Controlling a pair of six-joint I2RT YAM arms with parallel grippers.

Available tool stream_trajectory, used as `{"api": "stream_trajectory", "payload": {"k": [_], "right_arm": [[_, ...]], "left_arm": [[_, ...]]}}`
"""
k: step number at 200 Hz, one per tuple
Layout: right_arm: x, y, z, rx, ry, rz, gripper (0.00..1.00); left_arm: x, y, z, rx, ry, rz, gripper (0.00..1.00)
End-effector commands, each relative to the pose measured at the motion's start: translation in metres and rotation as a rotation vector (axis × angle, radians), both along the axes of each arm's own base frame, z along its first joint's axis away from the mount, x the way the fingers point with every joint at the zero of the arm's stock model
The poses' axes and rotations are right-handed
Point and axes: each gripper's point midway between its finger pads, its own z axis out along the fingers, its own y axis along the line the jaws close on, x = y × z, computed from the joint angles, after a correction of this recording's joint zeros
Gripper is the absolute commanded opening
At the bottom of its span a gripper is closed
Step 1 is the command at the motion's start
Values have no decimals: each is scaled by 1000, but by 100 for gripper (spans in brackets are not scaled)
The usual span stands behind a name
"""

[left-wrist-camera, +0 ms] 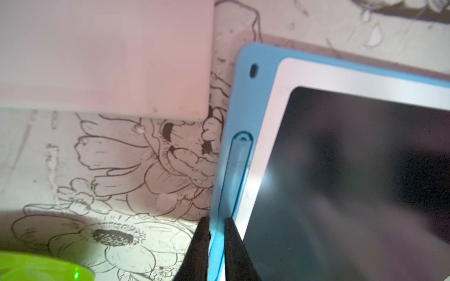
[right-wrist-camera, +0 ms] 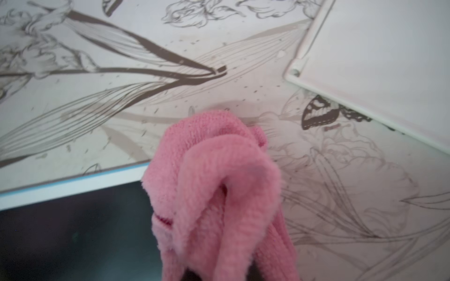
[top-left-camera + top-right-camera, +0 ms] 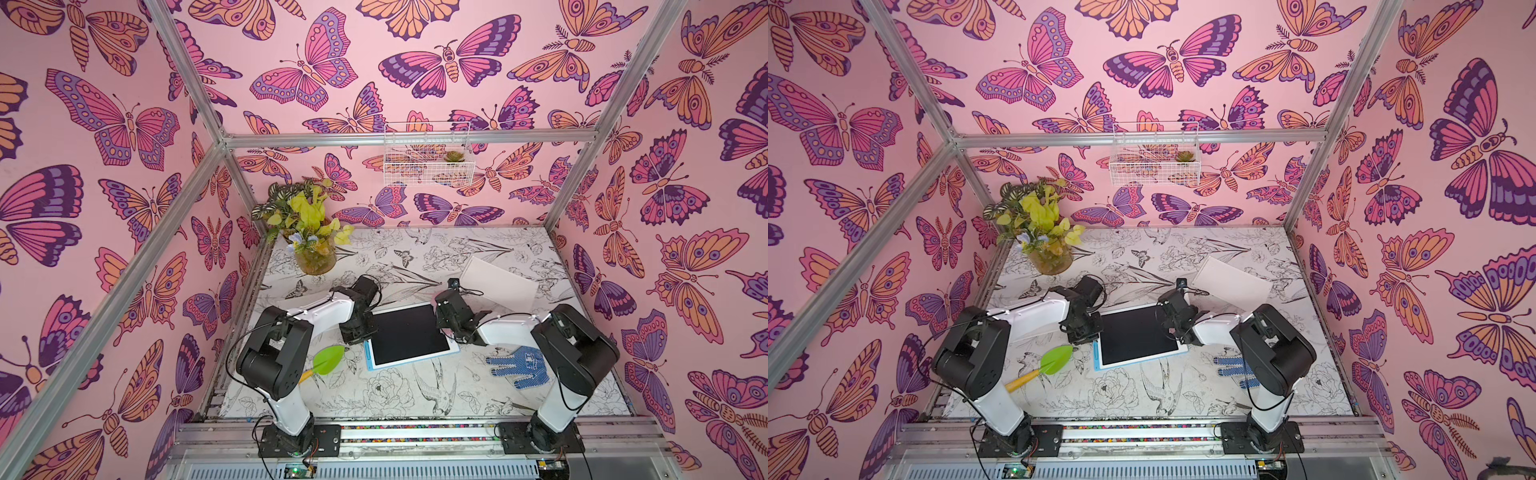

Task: Wipe the drawing tablet
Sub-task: Wipe the dirt from the drawing tablet.

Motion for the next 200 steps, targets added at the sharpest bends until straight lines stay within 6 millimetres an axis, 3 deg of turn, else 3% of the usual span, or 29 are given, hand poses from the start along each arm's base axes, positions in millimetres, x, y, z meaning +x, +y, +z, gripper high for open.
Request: {"api": "stream_trajectory", "payload": {"k": [1,17,46,57,71,96,107,121,150,162,169,181,200], "right_arm": [[-38,45,-18,-47,81,171,0],[-36,28,-29,-91,112,112,0],[-34,-52,-49,-80,181,-83,0],[-36,-65,-46,-78,175,-102,0],[-38,-49,-38,-62,160,-28,0],[-53,32,-18,-59,90,193,0],[-57,52,-15,-62,84,224,0],[-53,41,-21,-94,102,177,0],[-44,-49,-45,-76,202,-59,0],[-46,-64,-42,-92,201,-68,0],[-48,-59,-39,-93,198,-32,0],[-53,-34,-34,-80,191,51,0],[-68,30,-22,-86,153,209,0]], "left_arm": [[-36,16,-36,93,153,4,14],[-35,15,-36,94,151,2,14],[-37,16,-36,96,152,1,14],[-38,17,-36,98,152,1,14],[-37,17,-36,98,149,1,14],[-37,16,-36,96,154,0,14],[-37,15,-36,93,155,1,14],[-37,15,-37,93,156,1,14],[-39,16,-37,97,155,0,14],[-40,17,-37,100,155,-1,14],[-40,17,-37,100,155,-1,14],[-39,17,-37,98,155,0,14],[-37,15,-36,94,153,-1,14]]}}
